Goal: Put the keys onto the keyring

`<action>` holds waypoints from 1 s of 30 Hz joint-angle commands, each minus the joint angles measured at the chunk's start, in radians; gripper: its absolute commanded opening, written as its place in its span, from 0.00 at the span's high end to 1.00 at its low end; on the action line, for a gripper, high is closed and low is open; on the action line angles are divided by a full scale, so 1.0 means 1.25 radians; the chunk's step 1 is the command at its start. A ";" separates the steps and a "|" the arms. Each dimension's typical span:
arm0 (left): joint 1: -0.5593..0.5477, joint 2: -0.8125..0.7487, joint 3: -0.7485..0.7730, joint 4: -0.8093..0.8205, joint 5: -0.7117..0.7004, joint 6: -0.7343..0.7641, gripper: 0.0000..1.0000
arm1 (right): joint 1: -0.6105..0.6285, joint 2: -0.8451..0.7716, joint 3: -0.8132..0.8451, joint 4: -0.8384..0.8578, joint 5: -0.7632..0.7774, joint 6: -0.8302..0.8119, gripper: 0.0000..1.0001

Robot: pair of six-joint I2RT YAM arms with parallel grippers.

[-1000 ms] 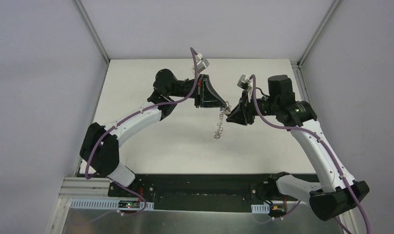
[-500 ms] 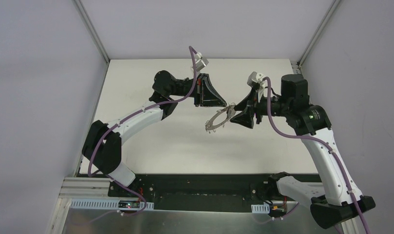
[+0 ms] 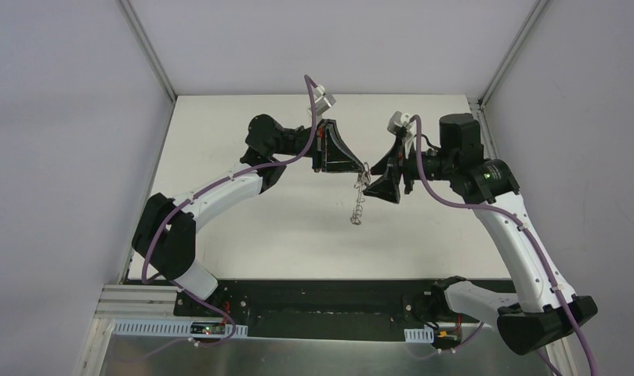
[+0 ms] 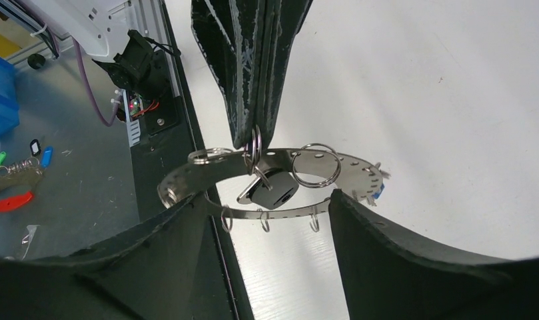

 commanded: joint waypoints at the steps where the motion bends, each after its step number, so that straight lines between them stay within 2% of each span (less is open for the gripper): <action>1: -0.002 -0.003 0.008 0.063 0.010 -0.010 1.00 | 0.014 0.007 0.024 0.038 0.014 0.011 0.33; 8: -0.003 -0.001 0.008 0.066 0.012 -0.013 1.00 | 0.025 0.025 0.026 0.059 0.012 0.023 0.59; 15: -0.002 0.000 0.011 0.066 0.019 -0.011 1.00 | 0.028 0.024 0.023 0.055 0.012 0.017 0.92; 21: 0.007 0.002 0.044 0.047 0.023 -0.001 1.00 | 0.028 -0.006 -0.010 0.042 0.047 -0.005 0.96; 30: 0.012 0.008 0.076 -0.055 -0.025 0.056 1.00 | 0.032 -0.015 -0.049 0.051 0.073 0.003 0.97</action>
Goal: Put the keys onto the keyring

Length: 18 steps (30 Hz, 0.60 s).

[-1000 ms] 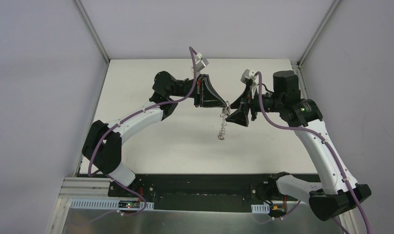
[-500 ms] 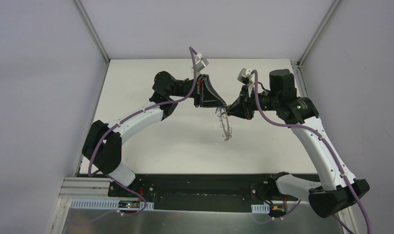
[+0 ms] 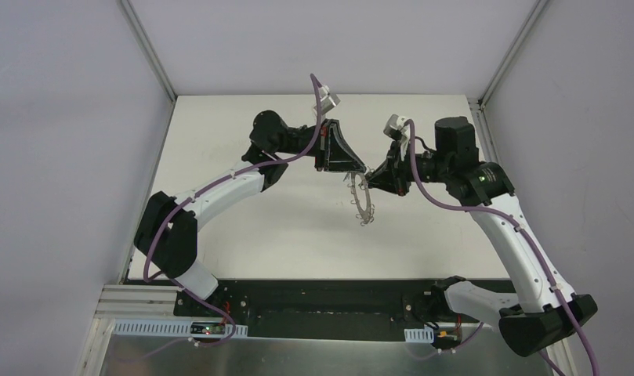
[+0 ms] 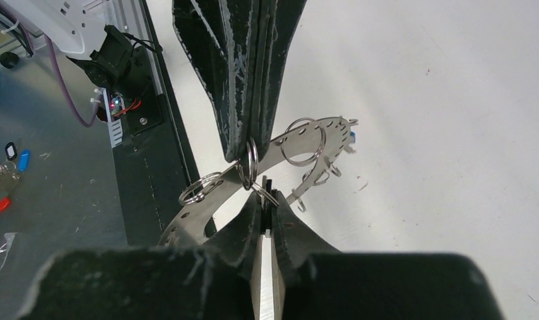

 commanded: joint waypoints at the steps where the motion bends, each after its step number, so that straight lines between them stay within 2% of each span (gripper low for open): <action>1: 0.012 -0.004 0.057 -0.019 -0.036 0.046 1.00 | 0.008 -0.012 -0.020 0.016 0.022 0.000 0.97; 12: 0.028 -0.004 0.072 -0.087 -0.084 0.072 1.00 | 0.018 -0.014 -0.054 0.030 0.072 -0.001 0.97; 18: 0.045 -0.020 0.082 -0.182 -0.117 0.125 1.00 | 0.018 -0.017 -0.057 0.030 0.086 -0.001 0.97</action>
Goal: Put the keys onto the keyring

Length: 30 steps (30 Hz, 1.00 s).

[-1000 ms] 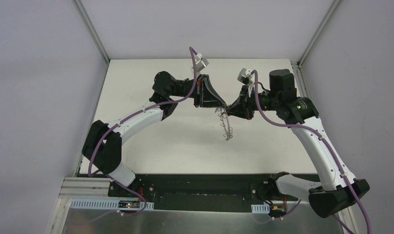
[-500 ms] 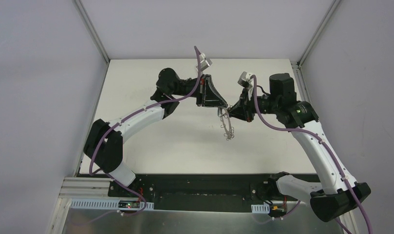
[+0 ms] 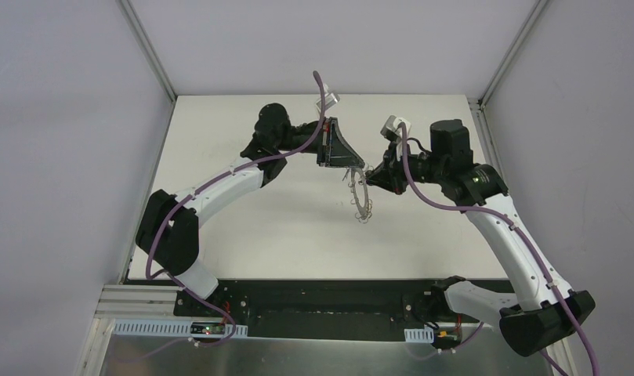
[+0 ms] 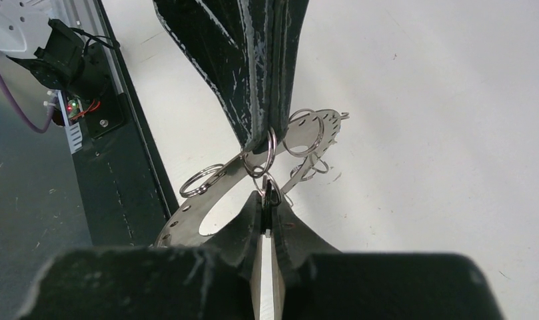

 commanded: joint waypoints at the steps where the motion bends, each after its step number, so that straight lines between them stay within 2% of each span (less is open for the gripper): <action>1: 0.025 -0.034 0.058 -0.025 -0.073 0.059 1.00 | 0.008 -0.015 -0.008 -0.023 0.004 0.000 0.97; 15: 0.034 -0.035 0.071 -0.109 -0.166 0.019 1.00 | 0.016 0.005 -0.041 0.018 0.045 0.030 0.95; 30: 0.034 -0.011 0.081 -0.149 -0.212 -0.013 1.00 | 0.043 0.056 -0.036 0.042 0.076 0.051 0.93</action>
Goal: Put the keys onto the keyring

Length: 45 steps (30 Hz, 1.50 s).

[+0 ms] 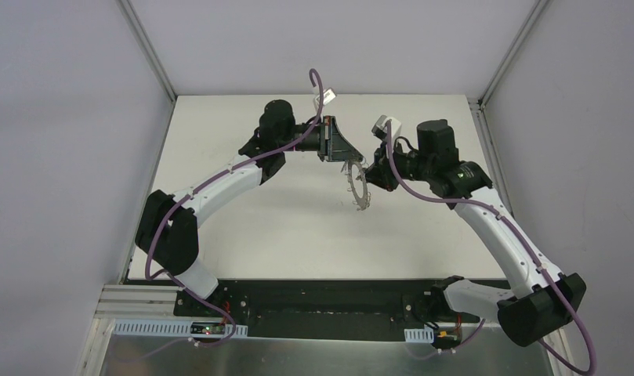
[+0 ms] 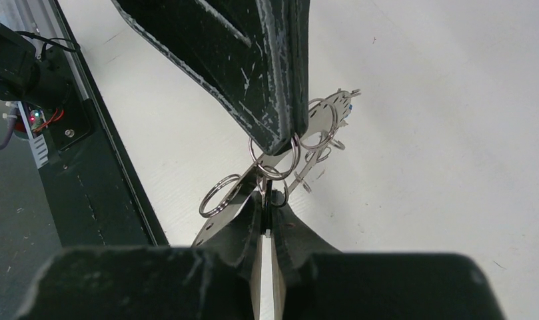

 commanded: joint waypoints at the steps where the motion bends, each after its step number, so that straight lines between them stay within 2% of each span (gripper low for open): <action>1: 0.023 -0.009 0.054 0.051 -0.068 -0.022 1.00 | 0.020 0.014 0.004 -0.033 -0.007 0.018 0.93; 7: 0.024 0.002 0.060 0.051 -0.070 -0.026 1.00 | 0.027 0.023 0.003 -0.030 -0.007 0.019 0.91; 16: 0.024 0.005 0.051 0.068 -0.015 0.009 1.00 | 0.012 -0.024 0.016 -0.046 -0.017 -0.001 0.67; 23: 0.024 0.005 0.041 0.125 0.077 0.012 1.00 | -0.033 -0.073 0.054 -0.063 -0.010 -0.014 0.61; 28: 0.021 0.009 0.033 0.180 0.132 -0.017 1.00 | -0.038 -0.054 0.105 -0.067 -0.022 -0.006 0.60; 34: 0.007 0.016 0.012 0.277 0.164 -0.071 1.00 | -0.048 -0.001 0.137 -0.050 -0.121 0.051 0.61; 45: -0.001 0.023 0.004 0.315 0.180 -0.092 1.00 | -0.069 0.010 0.130 -0.011 -0.186 0.083 0.63</action>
